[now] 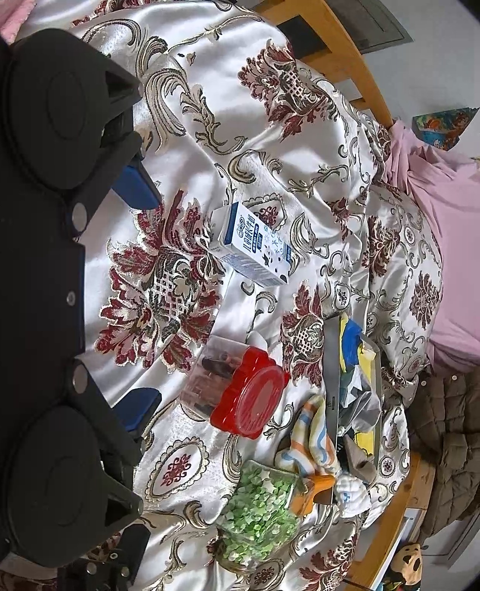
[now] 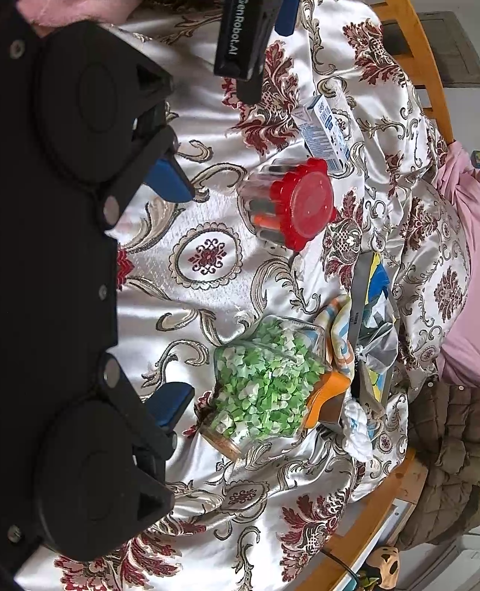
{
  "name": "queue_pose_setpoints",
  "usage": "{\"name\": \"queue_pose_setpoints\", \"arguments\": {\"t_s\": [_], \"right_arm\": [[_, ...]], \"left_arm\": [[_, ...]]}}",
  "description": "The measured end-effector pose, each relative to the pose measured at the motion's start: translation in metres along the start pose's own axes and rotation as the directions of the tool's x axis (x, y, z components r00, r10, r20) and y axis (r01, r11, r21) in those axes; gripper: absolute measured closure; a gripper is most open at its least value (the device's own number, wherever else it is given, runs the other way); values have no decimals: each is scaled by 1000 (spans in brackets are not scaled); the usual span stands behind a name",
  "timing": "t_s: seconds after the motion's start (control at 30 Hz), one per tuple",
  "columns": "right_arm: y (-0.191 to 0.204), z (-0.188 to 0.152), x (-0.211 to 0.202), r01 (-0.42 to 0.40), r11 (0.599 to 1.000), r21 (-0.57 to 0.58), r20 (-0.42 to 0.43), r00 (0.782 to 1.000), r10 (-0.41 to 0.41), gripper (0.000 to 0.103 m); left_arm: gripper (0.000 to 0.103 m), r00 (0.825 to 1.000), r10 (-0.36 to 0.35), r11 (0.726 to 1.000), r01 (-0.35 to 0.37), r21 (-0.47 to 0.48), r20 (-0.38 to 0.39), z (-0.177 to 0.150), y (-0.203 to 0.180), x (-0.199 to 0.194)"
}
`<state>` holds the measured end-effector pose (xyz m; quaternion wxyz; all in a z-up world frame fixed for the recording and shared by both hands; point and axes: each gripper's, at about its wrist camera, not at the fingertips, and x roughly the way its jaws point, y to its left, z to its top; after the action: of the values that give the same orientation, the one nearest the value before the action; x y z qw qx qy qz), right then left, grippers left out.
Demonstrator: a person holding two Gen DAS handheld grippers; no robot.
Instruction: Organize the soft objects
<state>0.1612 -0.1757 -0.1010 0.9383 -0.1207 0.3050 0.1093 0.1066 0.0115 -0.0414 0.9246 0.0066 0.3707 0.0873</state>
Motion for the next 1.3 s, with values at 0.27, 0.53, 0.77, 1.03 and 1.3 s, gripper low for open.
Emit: {"name": "queue_pose_setpoints", "arguments": {"t_s": [0.27, 0.53, 0.77, 1.03, 1.3], "right_arm": [[-5, 3, 1, 4, 1000, 8, 19, 1000, -4, 1], [-3, 3, 1, 21, 999, 26, 27, 999, -22, 1], [-2, 4, 0, 28, 999, 35, 36, 999, -29, 1], [0, 5, -1, 35, 998, 48, 46, 998, -37, 1], [3, 6, -3, 45, 997, 60, 63, 997, -49, 1]], "left_arm": [[1, 1000, 4, 1000, -4, -10, 12, 3, 1, 0], [1, 1000, 2, 1000, -2, -11, 18, 4, 1, 0], [1, 999, 3, 1000, -2, -15, 33, 6, 2, 0], [1, 999, 2, 1000, -1, -26, 39, 7, 3, 1], [1, 998, -10, 999, 12, -32, 63, 8, 1, 0]]}}
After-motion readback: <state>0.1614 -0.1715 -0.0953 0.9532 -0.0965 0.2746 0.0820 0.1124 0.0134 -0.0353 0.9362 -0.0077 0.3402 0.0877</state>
